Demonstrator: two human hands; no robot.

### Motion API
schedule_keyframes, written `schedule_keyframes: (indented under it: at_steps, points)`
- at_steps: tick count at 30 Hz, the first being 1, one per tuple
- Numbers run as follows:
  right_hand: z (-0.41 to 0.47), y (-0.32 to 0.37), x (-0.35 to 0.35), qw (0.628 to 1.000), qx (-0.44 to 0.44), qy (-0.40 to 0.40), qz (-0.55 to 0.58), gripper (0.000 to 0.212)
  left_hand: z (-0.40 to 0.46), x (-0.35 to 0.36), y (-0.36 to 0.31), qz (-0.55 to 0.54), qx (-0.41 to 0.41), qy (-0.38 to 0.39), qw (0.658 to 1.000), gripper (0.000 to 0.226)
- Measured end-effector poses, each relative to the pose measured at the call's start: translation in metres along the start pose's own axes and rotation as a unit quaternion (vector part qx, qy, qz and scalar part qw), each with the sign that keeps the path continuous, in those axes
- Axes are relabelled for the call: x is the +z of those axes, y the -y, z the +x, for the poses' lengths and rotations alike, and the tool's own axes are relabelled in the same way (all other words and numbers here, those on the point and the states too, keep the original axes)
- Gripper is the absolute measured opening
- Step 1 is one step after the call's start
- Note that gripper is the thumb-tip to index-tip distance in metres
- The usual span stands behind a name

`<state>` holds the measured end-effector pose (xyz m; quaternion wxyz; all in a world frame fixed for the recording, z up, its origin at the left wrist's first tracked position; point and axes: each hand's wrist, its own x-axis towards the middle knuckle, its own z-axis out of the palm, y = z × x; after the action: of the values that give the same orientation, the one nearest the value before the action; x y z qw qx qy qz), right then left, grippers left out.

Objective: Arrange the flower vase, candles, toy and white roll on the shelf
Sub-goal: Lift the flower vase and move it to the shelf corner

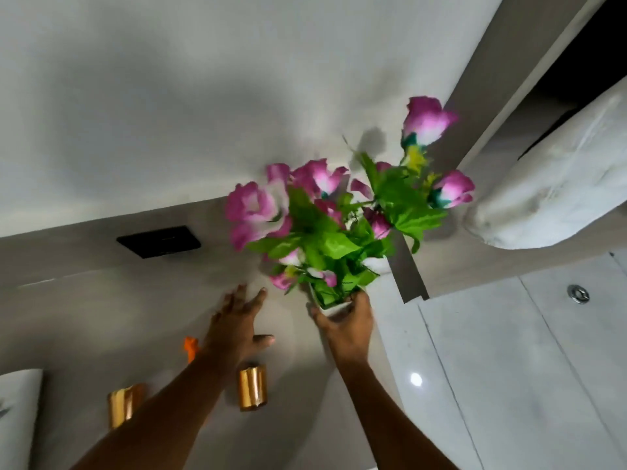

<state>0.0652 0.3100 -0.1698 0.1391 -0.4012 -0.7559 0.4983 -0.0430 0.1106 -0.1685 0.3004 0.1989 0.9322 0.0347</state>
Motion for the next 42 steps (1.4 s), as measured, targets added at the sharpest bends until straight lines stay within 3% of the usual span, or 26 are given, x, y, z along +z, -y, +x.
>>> schedule_keyframes:
  at_steps: [6,18,27,30,33,35,38,42]
  points:
    - [0.041,-0.001,0.031,0.997,-0.074,-0.01,0.018,0.075,0.001,0.003,0.0,0.005,0.005,-0.017,1.0,0.112]
    - [0.084,0.006,0.051,0.994,-0.102,-0.015,0.032,0.066,-0.003,-0.003,-0.002,-0.029,-0.003,0.01,1.0,0.11]
    - [0.063,-0.014,0.043,0.988,-0.149,-0.017,0.036,0.099,-0.001,-0.001,-0.002,-0.034,-0.008,0.008,0.999,0.109]
    - [0.006,-0.035,0.03,0.993,-0.089,-0.009,0.073,0.088,-0.005,-0.004,-0.003,-0.042,-0.012,0.009,0.999,0.108]
    - [-0.058,-0.051,0.013,0.994,-0.099,0.04,0.018,0.063,-0.01,-0.014,-0.006,-0.066,-0.006,0.02,0.998,0.108]
    - [-0.093,-0.053,0.005,0.992,-0.091,0.085,-0.017,0.054,-0.016,-0.027,-0.005,-0.126,0.013,-0.019,0.992,0.097]
    - [-0.128,-0.061,0.0,0.984,-0.102,0.129,-0.071,0.051,-0.043,-0.041,0.015,-0.257,0.023,-0.173,0.95,0.063]
    - [-0.14,-0.049,-0.005,0.978,-0.045,0.166,-0.114,0.038,-0.11,-0.022,0.084,-0.333,-0.09,-0.342,0.874,0.043]
